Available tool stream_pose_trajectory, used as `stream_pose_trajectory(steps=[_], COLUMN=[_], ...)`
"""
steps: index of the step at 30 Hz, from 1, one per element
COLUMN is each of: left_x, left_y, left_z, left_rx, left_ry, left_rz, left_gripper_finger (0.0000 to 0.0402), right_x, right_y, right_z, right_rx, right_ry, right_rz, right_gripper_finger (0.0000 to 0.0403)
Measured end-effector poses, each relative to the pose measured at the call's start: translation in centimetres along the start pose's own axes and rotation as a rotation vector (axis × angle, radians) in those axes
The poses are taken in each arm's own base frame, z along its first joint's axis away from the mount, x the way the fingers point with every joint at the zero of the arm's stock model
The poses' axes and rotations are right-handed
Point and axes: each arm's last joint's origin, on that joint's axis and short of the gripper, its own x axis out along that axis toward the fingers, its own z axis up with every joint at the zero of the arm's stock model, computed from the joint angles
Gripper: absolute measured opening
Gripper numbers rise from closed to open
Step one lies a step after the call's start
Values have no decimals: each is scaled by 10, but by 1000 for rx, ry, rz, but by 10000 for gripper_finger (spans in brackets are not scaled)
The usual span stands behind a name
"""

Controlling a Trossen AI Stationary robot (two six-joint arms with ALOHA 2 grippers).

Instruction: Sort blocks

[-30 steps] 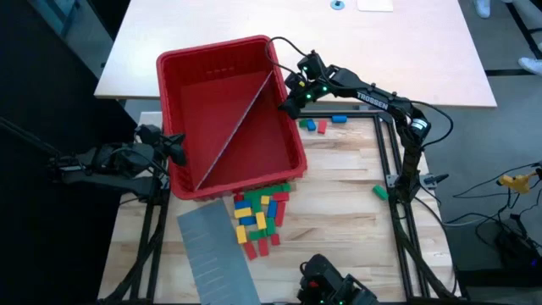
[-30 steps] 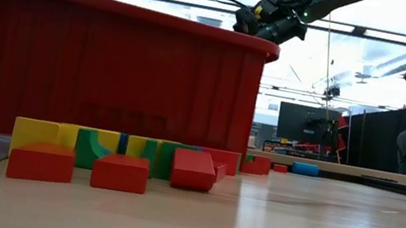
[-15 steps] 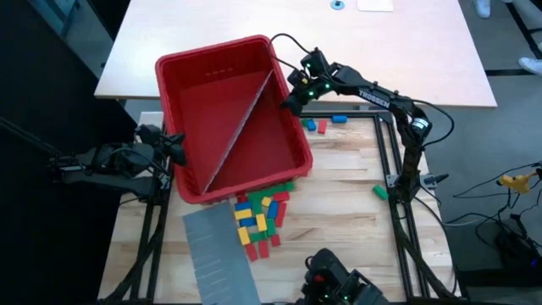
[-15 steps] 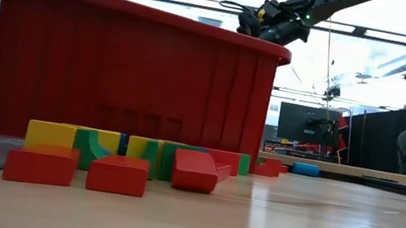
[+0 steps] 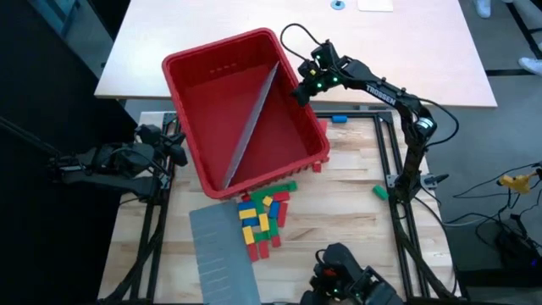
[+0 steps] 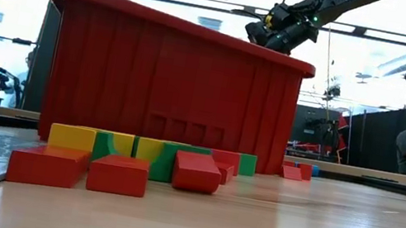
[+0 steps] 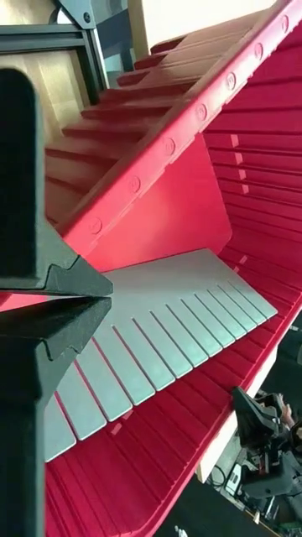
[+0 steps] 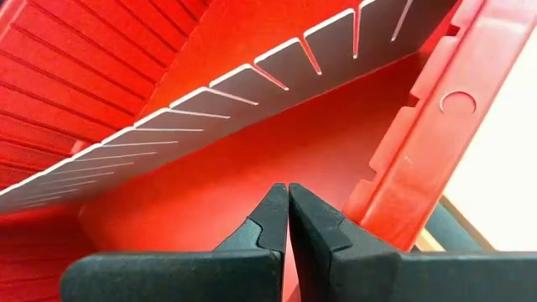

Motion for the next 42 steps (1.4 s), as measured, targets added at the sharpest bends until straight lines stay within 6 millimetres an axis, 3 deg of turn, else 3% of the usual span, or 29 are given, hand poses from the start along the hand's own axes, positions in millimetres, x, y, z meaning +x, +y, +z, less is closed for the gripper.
stream_pose_trajectory(steps=[11, 23, 29, 36, 42], left_x=[0, 0, -1, -1, -1], left_y=[0, 1, 1, 1, 1], left_z=[0, 0, 0, 0, 0], left_rx=[18, 19, 18, 17, 17], left_ry=[-2, -10, -12, -13, -7], left_rz=[1, 11, 13, 12, 6], left_gripper_finger=[0, 0, 0, 0, 0], right_x=[-4, 21, 26, 20, -8], right_y=[11, 73, 91, 85, 61], right_z=[2, -2, -6, -3, 1], right_rx=[39, -51, -78, -87, -73], right_ry=[-13, 5, 28, 10, -14], right_rz=[24, 167, 200, 159, 29], right_gripper_finger=[0, 0, 0, 0, 0])
